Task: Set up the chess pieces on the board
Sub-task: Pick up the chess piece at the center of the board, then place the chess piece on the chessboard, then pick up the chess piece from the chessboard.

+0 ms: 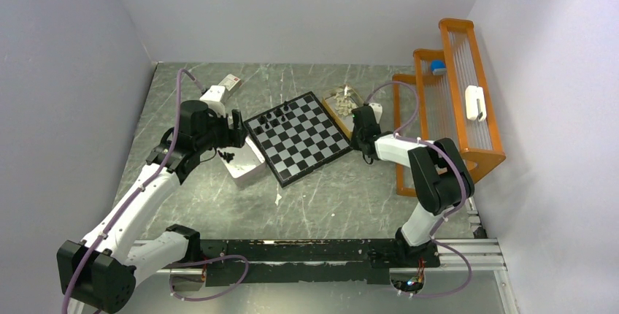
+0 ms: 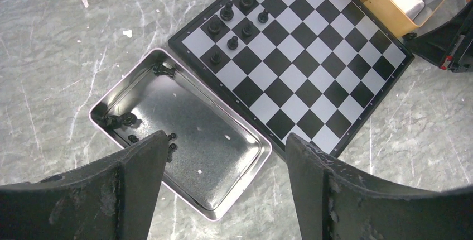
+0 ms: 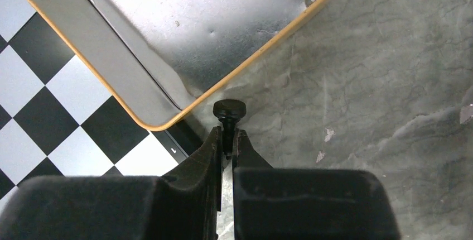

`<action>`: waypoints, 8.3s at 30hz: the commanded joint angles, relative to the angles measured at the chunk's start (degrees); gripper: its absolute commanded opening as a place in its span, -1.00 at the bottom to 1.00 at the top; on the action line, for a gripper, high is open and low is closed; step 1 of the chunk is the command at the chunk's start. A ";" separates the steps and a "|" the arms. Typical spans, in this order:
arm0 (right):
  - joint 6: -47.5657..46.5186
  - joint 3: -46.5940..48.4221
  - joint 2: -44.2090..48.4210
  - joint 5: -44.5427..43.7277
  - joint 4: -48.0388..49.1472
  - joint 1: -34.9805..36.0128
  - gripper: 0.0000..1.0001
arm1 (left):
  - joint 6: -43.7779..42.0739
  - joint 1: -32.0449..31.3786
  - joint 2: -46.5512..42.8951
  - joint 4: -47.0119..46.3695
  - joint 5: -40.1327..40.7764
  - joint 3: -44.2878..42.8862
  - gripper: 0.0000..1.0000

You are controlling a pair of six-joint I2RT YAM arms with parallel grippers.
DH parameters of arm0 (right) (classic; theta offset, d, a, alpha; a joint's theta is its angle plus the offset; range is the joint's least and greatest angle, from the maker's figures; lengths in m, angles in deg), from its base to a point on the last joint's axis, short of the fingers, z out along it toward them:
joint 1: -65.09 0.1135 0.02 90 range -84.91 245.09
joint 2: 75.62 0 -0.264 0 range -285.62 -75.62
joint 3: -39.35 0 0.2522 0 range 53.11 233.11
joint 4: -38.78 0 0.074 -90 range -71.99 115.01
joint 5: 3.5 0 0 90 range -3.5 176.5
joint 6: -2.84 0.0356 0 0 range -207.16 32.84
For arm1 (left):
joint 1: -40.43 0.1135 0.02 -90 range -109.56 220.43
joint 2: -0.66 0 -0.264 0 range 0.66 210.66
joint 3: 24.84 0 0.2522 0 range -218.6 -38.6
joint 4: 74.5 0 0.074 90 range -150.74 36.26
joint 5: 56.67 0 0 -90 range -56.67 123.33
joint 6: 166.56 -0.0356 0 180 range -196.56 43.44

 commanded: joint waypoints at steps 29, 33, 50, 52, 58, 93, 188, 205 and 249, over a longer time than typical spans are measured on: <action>-5.67 0.85 22.57 33.84 0.94 15.62 -1.00 | 11.08 -0.41 18.94 -9.74 -38.30 -7.95 0.37; -5.08 0.79 22.86 35.81 4.95 18.02 -1.00 | 14.85 -0.72 21.83 -12.29 -42.83 -7.95 0.40; -3.34 2.81 19.17 37.56 9.51 21.90 -1.00 | 21.12 -3.45 24.66 -16.36 -47.12 -4.36 0.39; -3.13 2.60 19.09 37.42 9.90 22.08 -1.00 | 22.05 -3.50 24.68 -16.26 -46.88 -4.17 0.30; -3.20 2.28 19.03 37.32 10.29 22.18 -1.00 | 24.85 -3.50 24.85 -17.21 -46.74 -3.75 0.09; 7.29 -11.53 24.86 27.71 30.69 22.27 -0.20 | 48.89 -3.39 22.43 -32.76 -44.37 2.54 -0.62; -20.77 77.70 -41.82 10.38 -40.40 12.91 -0.85 | -5.88 -3.50 -11.05 -0.35 -0.41 0.70 0.95; -20.59 82.53 -44.92 11.07 -41.45 12.78 -0.75 | -6.36 -3.50 -11.26 -0.10 0.39 0.71 0.96; -23.61 61.07 -34.64 10.77 -26.38 12.71 -0.36 | -5.41 -3.50 -11.03 -0.17 3.10 0.65 0.96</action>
